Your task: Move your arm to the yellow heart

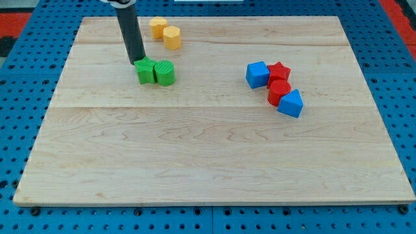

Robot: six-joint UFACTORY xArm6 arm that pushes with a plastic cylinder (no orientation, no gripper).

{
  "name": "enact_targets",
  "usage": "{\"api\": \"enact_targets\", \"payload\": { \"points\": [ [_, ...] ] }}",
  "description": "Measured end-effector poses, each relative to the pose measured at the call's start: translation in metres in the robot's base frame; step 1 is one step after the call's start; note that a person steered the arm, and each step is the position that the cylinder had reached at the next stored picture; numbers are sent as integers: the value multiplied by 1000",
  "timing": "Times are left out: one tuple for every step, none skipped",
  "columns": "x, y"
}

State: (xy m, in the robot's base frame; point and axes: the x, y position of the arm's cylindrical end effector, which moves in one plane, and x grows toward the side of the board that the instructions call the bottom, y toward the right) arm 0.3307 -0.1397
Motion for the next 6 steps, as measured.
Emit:
{"api": "enact_targets", "payload": {
  "points": [
    [0, 0],
    [-23, 0],
    [-79, 0],
    [-128, 0],
    [-132, 1],
    [-132, 4]
  ]
}}
